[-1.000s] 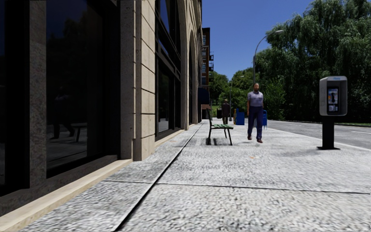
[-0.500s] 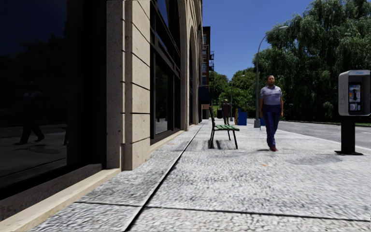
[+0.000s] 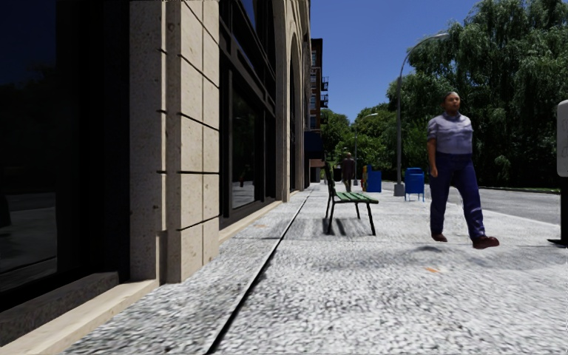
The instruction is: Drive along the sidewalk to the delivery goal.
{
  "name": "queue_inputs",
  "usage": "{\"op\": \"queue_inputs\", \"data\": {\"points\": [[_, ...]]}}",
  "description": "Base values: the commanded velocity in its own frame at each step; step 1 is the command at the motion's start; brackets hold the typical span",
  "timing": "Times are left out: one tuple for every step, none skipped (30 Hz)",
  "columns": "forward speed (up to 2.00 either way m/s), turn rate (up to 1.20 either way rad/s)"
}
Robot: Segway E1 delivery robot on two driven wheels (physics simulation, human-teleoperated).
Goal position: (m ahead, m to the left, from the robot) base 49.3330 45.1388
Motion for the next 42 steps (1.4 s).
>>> {"op": "queue_inputs", "data": {"points": [[1.11, 0.00], [1.11, 0.00], [1.11, -0.36], [1.11, -0.81], [1.11, -0.81], [1.11, -1.00], [1.11, -1.04], [1.11, -1.01], [1.11, -1.01], [1.11, -0.23], [1.11, -0.06], [1.11, -0.01], [1.11, -0.01], [1.11, -0.01], [1.11, -0.01], [1.11, -0.01], [1.11, -0.01], [1.11, 0.00], [1.11, 0.00], [1.11, 0.00], [1.11, 0.00], [1.11, 0.00], [1.11, 0.00], [1.11, 0.00], [1.11, 0.00], [1.11, -0.17], [1.11, -0.58], [1.11, -0.72], [1.11, -0.87], [1.11, -0.98], [1.11, -1.03], [1.11, -1.03], [1.11, -1.04], [1.11, -1.04], [1.11, -1.04], [1.11, -1.04], [1.11, -1.04], [1.11, -1.04], [1.11, -1.04], [1.11, -1.04], [1.11, -1.04], [1.11, -1.04]]}}
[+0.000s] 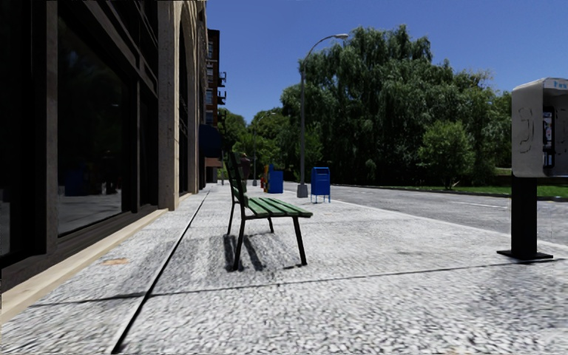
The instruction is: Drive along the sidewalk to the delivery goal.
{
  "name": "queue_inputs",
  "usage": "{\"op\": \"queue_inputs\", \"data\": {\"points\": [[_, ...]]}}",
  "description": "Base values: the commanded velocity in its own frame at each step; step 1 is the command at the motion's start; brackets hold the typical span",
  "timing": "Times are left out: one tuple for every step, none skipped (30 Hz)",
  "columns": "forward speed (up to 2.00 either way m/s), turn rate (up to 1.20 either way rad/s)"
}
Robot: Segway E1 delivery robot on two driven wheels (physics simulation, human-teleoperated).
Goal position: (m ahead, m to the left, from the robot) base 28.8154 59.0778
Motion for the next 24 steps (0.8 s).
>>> {"op": "queue_inputs", "data": {"points": [[1.11, -1.04], [1.11, -1.04], [1.11, -1.04], [1.11, -1.04], [1.11, -1.04], [1.11, -1.04], [1.11, -1.04], [1.11, -1.04], [1.11, -0.94], [1.11, -0.14], [1.11, -0.04], [1.11, 0.00], [1.11, 0.00], [1.11, 0.00], [1.11, 0.00], [1.11, 0.00], [1.11, 0.00], [1.11, 0.00], [1.11, 0.00], [1.11, 0.00], [1.11, 0.00], [1.11, 0.00], [1.11, 0.00], [1.11, 0.00]]}}
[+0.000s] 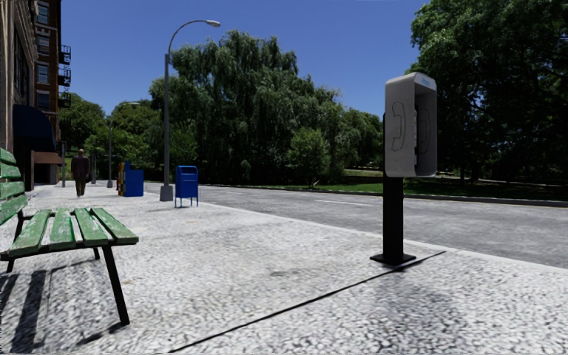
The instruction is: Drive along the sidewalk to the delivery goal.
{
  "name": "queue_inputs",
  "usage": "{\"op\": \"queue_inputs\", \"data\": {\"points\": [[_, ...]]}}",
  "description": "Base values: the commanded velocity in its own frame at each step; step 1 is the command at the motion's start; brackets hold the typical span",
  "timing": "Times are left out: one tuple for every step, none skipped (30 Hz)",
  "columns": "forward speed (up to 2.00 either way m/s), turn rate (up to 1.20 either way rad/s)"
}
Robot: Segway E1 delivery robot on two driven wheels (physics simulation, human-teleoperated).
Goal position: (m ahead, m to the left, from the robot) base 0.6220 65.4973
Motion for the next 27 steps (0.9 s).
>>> {"op": "queue_inputs", "data": {"points": [[1.11, 0.00], [1.11, 0.00], [1.11, 0.00], [1.11, 0.00], [1.11, 0.00], [1.11, 0.00], [1.11, 0.00], [1.11, 0.00], [1.11, 0.00], [1.11, 0.00], [1.11, 0.00], [1.11, 0.00], [1.11, 0.00], [1.11, 0.00], [1.11, 0.00], [1.11, 0.00], [1.11, 0.00], [1.11, 0.00], [1.11, 0.00], [1.11, 0.00], [1.11, 0.00], [1.11, 0.00], [1.11, 0.00], [1.11, 0.00], [1.11, 0.00], [1.11, 0.00], [1.11, 0.00]]}}
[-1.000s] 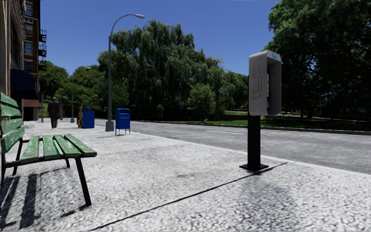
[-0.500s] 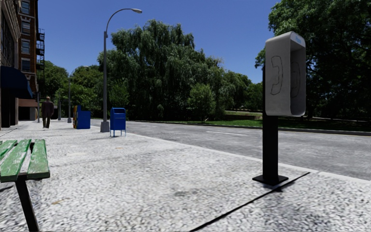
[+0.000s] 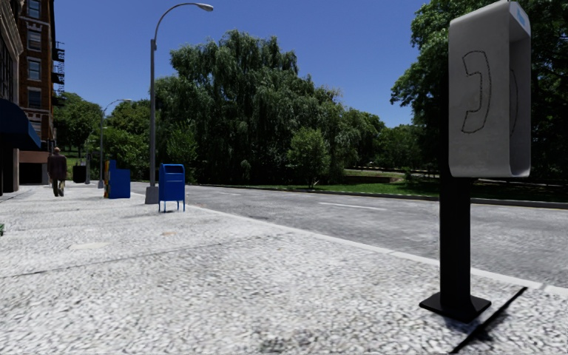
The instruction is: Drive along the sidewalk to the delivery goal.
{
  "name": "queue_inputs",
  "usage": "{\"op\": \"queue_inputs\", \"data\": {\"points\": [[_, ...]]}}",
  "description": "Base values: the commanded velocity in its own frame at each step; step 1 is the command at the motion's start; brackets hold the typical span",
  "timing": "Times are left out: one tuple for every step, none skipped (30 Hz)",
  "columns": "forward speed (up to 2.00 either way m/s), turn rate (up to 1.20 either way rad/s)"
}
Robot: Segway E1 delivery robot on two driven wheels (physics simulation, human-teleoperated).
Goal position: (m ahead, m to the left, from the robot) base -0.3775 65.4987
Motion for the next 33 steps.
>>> {"op": "queue_inputs", "data": {"points": [[1.11, 0.00], [1.11, 0.00], [1.11, 0.00], [1.11, 0.00], [1.11, 0.00], [1.11, 0.00], [1.11, 0.01], [1.11, 0.18], [1.11, 0.33], [1.11, 0.48], [1.11, 0.56], [1.11, 0.56], [1.11, 0.58], [1.11, 0.58], [1.11, 0.58], [1.11, 0.58], [1.11, 0.58], [1.11, 0.55], [1.11, 0.49], [1.11, 0.42], [1.11, 0.42], [1.11, 0.25], [1.11, 0.08], [1.11, 0.01], [1.11, 0.00], [1.11, 0.00], [1.11, 0.00], [1.11, 0.00], [1.11, 0.00], [1.11, 0.00], [1.11, 0.03], [1.11, 0.26], [1.11, 0.64]]}}
